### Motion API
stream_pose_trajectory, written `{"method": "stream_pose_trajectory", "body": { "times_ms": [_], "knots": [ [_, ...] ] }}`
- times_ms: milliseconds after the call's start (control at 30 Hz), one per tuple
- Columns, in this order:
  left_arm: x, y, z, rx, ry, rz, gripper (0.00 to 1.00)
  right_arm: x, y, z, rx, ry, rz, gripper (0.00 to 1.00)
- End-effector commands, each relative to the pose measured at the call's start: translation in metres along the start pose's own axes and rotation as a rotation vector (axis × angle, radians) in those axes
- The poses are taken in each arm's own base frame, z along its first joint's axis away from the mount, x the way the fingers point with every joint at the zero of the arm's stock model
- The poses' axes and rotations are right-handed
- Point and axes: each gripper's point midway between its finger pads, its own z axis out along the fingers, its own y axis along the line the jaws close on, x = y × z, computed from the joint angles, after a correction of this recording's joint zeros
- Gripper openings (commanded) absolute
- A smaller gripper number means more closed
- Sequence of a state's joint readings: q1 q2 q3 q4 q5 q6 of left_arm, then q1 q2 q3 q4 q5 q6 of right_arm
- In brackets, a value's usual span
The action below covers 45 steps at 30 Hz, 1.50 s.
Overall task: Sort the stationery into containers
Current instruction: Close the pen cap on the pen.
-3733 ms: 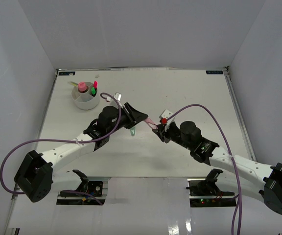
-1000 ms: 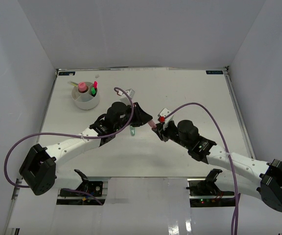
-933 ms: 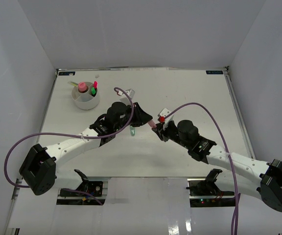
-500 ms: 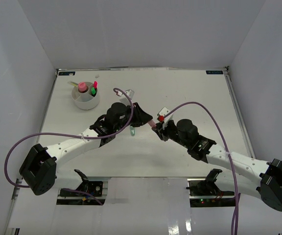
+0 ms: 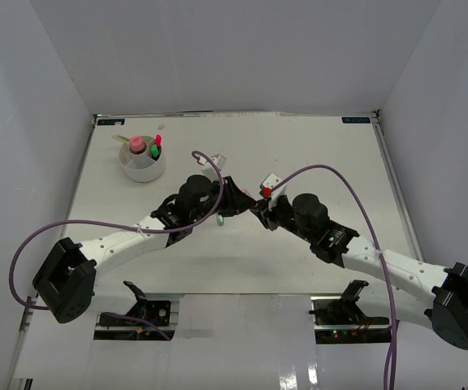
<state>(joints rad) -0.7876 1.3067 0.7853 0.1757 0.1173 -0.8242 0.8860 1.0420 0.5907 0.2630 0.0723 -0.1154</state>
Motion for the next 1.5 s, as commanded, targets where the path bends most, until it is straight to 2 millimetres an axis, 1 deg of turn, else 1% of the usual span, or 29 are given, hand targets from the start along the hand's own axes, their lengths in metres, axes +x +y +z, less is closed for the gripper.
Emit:
{"method": "stream_pose_trajectory", "body": {
  "times_ms": [0, 67, 167, 200, 267, 300, 333, 400, 433, 467, 533, 567, 667, 733, 767, 800, 833, 900, 933, 967, 1000, 1033, 1100, 1133, 1200, 1300, 1333, 1367, 1467],
  "knots": [
    [0.025, 0.011, 0.000, -0.020, 0.083, -0.008, 0.33, -0.074, -0.011, -0.003, 0.038, -0.208, -0.018, 0.24],
    [0.027, 0.011, 0.000, -0.015, 0.095, -0.009, 0.32, -0.073, -0.011, -0.001, 0.034, -0.199, -0.025, 0.23],
    [0.023, 0.006, -0.004, -0.012, 0.095, 0.006, 0.32, -0.072, -0.009, 0.001, 0.025, -0.191, -0.035, 0.23],
    [0.016, 0.000, -0.005, -0.004, 0.082, 0.016, 0.34, -0.068, -0.008, 0.002, 0.019, -0.183, -0.039, 0.23],
    [0.004, -0.006, -0.011, -0.012, 0.052, 0.045, 0.37, -0.064, -0.007, 0.002, 0.014, -0.174, -0.045, 0.23],
    [-0.001, -0.008, -0.013, -0.017, 0.041, 0.052, 0.43, -0.061, -0.007, 0.003, 0.015, -0.168, -0.045, 0.23],
    [-0.013, -0.016, -0.015, -0.008, 0.017, 0.060, 0.45, -0.055, -0.007, 0.004, 0.016, -0.157, -0.047, 0.23],
    [-0.021, -0.020, -0.020, -0.013, 0.007, 0.082, 0.50, -0.051, -0.006, 0.004, 0.016, -0.155, -0.047, 0.23],
    [-0.025, -0.022, -0.022, -0.016, 0.002, 0.085, 0.53, -0.047, -0.006, 0.003, 0.016, -0.151, -0.047, 0.23],
    [-0.032, -0.026, -0.024, -0.017, -0.010, 0.093, 0.55, -0.045, -0.006, 0.003, 0.015, -0.151, -0.045, 0.23],
    [-0.039, -0.029, -0.027, -0.018, -0.019, 0.104, 0.62, -0.043, -0.005, 0.003, 0.013, -0.156, -0.045, 0.23],
    [-0.044, -0.030, -0.029, -0.021, -0.025, 0.110, 0.64, -0.043, -0.004, 0.003, 0.010, -0.155, -0.047, 0.23],
    [-0.058, -0.029, -0.035, -0.040, -0.030, 0.130, 0.66, -0.040, -0.001, 0.002, -0.008, -0.154, -0.062, 0.23],
    [-0.061, -0.033, -0.038, -0.010, -0.007, 0.143, 0.66, -0.037, 0.000, 0.001, -0.016, -0.150, -0.078, 0.23],
    [-0.066, -0.026, -0.041, -0.022, 0.000, 0.136, 0.66, -0.033, 0.001, 0.000, -0.020, -0.143, -0.083, 0.23],
    [-0.072, -0.029, -0.043, -0.009, 0.002, 0.141, 0.66, -0.031, 0.001, 0.000, -0.025, -0.142, -0.089, 0.23],
    [-0.072, -0.022, -0.046, -0.006, 0.036, 0.142, 0.66, -0.032, 0.002, -0.001, -0.029, -0.149, -0.102, 0.23],
    [-0.078, -0.021, -0.049, 0.000, 0.061, 0.149, 0.66, -0.027, 0.003, -0.003, -0.036, -0.145, -0.116, 0.23],
    [-0.079, -0.017, -0.051, 0.008, 0.083, 0.146, 0.66, -0.028, 0.003, -0.004, -0.038, -0.153, -0.124, 0.22],
    [-0.074, -0.013, -0.050, 0.003, 0.117, 0.155, 0.66, -0.029, 0.003, -0.004, -0.037, -0.159, -0.141, 0.22],
    [-0.073, -0.014, -0.051, 0.011, 0.133, 0.160, 0.65, -0.028, 0.003, -0.004, -0.035, -0.159, -0.146, 0.22],
    [-0.074, -0.017, -0.051, 0.022, 0.138, 0.169, 0.65, -0.028, 0.009, -0.004, -0.069, -0.164, -0.155, 0.22],
    [-0.068, -0.017, -0.049, 0.041, 0.179, 0.179, 0.63, -0.032, 0.008, -0.003, -0.071, -0.172, -0.167, 0.22],
    [-0.068, -0.018, -0.049, 0.046, 0.183, 0.188, 0.63, -0.031, 0.009, -0.002, -0.076, -0.168, -0.172, 0.22],
    [-0.064, -0.016, -0.046, 0.057, 0.212, 0.198, 0.61, -0.031, 0.010, -0.001, -0.082, -0.165, -0.177, 0.22],
    [-0.060, -0.020, -0.045, 0.084, 0.239, 0.210, 0.59, -0.032, 0.011, 0.000, -0.092, -0.164, -0.183, 0.22],
    [-0.060, -0.019, -0.045, 0.084, 0.240, 0.216, 0.59, -0.031, 0.012, 0.001, -0.097, -0.156, -0.185, 0.22],
    [-0.060, -0.019, -0.045, 0.077, 0.243, 0.217, 0.58, -0.034, 0.011, 0.002, -0.094, -0.160, -0.186, 0.22],
    [-0.059, -0.019, -0.043, 0.077, 0.263, 0.217, 0.55, -0.034, 0.011, 0.004, -0.094, -0.148, -0.192, 0.22]
  ]
}}
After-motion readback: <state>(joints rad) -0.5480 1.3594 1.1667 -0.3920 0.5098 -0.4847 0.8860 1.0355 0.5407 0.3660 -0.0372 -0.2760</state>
